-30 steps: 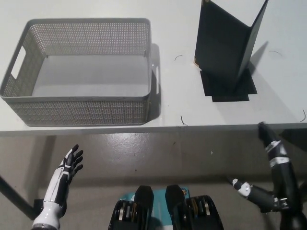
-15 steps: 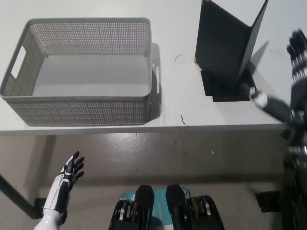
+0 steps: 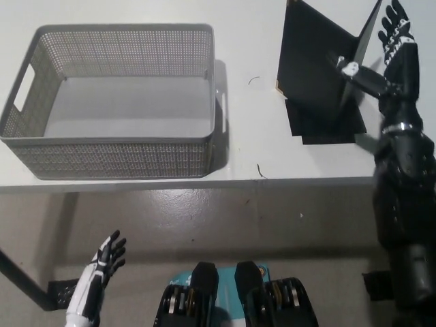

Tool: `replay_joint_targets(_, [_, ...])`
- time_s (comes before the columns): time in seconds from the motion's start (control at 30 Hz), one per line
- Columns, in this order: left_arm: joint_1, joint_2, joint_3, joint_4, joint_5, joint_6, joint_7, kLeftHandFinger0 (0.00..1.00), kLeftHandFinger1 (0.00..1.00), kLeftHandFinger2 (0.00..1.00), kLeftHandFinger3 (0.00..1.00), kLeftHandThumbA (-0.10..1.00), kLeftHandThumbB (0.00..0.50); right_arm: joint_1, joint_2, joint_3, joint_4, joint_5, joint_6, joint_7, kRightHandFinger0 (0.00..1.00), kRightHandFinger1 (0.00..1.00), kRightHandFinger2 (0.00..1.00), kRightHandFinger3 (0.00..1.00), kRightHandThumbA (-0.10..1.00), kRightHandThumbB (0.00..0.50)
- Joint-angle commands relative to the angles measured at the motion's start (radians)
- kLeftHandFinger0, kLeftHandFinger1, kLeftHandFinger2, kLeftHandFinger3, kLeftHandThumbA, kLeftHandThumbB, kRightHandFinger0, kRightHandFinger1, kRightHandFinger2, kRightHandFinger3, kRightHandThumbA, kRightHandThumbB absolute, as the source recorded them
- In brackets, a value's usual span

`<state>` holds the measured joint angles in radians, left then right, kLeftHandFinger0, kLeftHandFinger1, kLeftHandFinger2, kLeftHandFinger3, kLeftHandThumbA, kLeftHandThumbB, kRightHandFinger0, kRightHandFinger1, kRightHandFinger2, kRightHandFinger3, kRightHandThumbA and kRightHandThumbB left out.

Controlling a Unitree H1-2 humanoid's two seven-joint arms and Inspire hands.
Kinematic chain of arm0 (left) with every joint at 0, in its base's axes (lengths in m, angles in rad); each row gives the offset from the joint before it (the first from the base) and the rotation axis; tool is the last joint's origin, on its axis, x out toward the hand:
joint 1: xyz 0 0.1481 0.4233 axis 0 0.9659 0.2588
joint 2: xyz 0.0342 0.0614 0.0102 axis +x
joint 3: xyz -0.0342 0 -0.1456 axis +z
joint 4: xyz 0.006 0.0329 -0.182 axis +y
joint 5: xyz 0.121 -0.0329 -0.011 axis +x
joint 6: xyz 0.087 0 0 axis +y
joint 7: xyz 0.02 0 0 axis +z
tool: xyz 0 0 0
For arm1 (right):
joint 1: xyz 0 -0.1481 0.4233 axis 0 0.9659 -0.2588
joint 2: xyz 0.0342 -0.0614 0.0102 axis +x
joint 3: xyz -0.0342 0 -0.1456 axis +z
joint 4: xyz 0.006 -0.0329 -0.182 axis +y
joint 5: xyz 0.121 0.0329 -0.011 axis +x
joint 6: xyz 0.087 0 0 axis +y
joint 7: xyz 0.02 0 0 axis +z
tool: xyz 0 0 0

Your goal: A notebook is kept standing on the table on the right hand side and a container is kept on the left hand side and the robot uses its right hand to grab the notebook and places it in the container

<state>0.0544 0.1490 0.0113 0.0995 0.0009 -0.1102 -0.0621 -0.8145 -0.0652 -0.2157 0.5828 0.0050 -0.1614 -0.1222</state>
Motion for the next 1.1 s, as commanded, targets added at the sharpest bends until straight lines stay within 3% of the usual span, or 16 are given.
replay_joint_targets(0.0, [0.041,-0.007,-0.012,-0.073,-0.018,-0.025,-0.023,1.0,1.0,1.0,1.0,1.0,0.097,-0.113,-0.011,-0.021,0.12,0.056,-0.022,-0.02,1.0,1.0,1.0,1.0,1.0,0.417])
replay_joint_targets(0.03, [0.046,-0.009,-0.015,-0.08,-0.02,-0.027,-0.025,1.0,1.0,1.0,1.0,1.0,0.088,-0.146,-0.018,-0.026,0.186,0.057,-0.012,-0.028,1.0,1.0,1.0,1.0,1.0,0.463])
replay_joint_targets(0.13, [0.052,-0.009,-0.02,-0.091,-0.031,-0.012,-0.038,1.0,1.0,1.0,1.0,1.0,0.101,-0.244,-0.026,-0.055,0.403,0.098,-0.057,-0.016,1.0,1.0,1.0,1.0,1.0,0.444])
replay_joint_targets(0.23, [0.051,-0.01,-0.018,-0.087,-0.038,-0.028,-0.045,1.0,1.0,1.0,1.0,1.0,0.108,-0.32,-0.035,-0.052,0.616,0.091,-0.07,-0.016,1.0,1.0,1.0,1.0,1.0,0.5])
replay_joint_targets(0.33, [0.068,-0.016,-0.016,-0.085,-0.038,-0.039,-0.042,1.0,1.0,1.0,1.0,1.0,0.118,-0.343,-0.023,-0.068,0.72,0.117,-0.06,-0.003,1.0,1.0,1.0,1.0,1.0,0.5])
replay_joint_targets(0.43, [0.064,-0.018,-0.015,-0.077,-0.041,-0.053,-0.045,1.0,1.0,1.0,1.0,1.0,0.111,-0.353,-0.006,-0.07,0.777,0.121,-0.062,-0.013,1.0,1.0,1.0,1.0,1.0,0.448])
replay_joint_targets(0.5, [0.059,-0.018,-0.015,-0.074,-0.046,-0.054,-0.048,1.0,1.0,1.0,1.0,1.0,0.125,-0.366,0.004,-0.106,0.799,0.153,-0.044,-0.064,1.0,1.0,1.0,1.0,0.75,0.435])
replay_joint_targets(0.53, [0.058,-0.016,-0.015,-0.073,-0.043,-0.054,-0.047,1.0,1.0,1.0,1.0,1.0,0.126,-0.375,0.011,-0.111,0.809,0.147,-0.02,-0.163,0.93,0.95,1.0,1.0,0.55,0.389])
replay_joint_targets(0.57, [0.056,-0.015,-0.015,-0.074,-0.039,-0.054,-0.046,1.0,1.0,1.0,1.0,1.0,0.125,-0.377,0.01,-0.09,0.818,0.117,-0.01,-0.215,0.83,0.88,0.96,0.97,0.5,0.397])
replay_joint_targets(0.6, [0.055,-0.016,-0.014,-0.069,-0.033,-0.062,-0.041,1.0,1.0,1.0,1.0,1.0,0.131,-0.378,0.008,-0.07,0.821,0.093,0.009,-0.255,0.77,0.82,0.79,0.63,0.26,0.341])
replay_joint_targets(0.63, [0.053,-0.015,-0.01,-0.07,-0.042,-0.057,-0.043,1.0,1.0,1.0,1.0,1.0,0.133,-0.373,0.01,-0.083,0.824,0.107,-0.024,-0.277,0.05,0.13,0.23,0.12,-0.01,0.285])
replay_joint_targets(0.7, [0.052,-0.012,-0.012,-0.066,-0.039,-0.066,-0.045,1.0,1.0,1.0,1.0,1.0,0.13,-0.365,0.005,-0.08,0.821,0.107,-0.051,-0.265,0.0,0.04,0.38,0.25,-0.1,0.193])
replay_joint_targets(0.73, [0.052,-0.012,-0.012,-0.065,-0.038,-0.068,-0.046,1.0,1.0,1.0,1.0,1.0,0.129,-0.364,0.004,-0.077,0.82,0.107,-0.056,-0.264,0.0,0.06,0.41,0.27,-0.1,0.187])
replay_joint_targets(0.77, [0.052,-0.007,-0.011,-0.066,-0.043,-0.07,-0.05,1.0,1.0,1.0,1.0,1.0,0.122,-0.364,0.003,-0.085,0.81,0.119,-0.092,-0.235,0.0,0.14,0.53,0.43,-0.1,0.158])
replay_joint_targets(0.83, [0.054,-0.009,-0.011,-0.066,-0.046,-0.068,-0.05,1.0,1.0,1.0,1.0,1.0,0.125,-0.368,0.003,-0.087,0.799,0.125,-0.111,-0.227,0.0,0.21,0.62,0.58,-0.1,0.138])
replay_joint_targets(1.07, [0.05,-0.006,-0.013,-0.06,-0.044,-0.07,-0.05,1.0,1.0,1.0,1.0,1.0,0.128,-0.407,0.008,-0.081,0.729,0.129,-0.164,-0.234,0.0,0.2,0.61,0.69,-0.1,0.114])
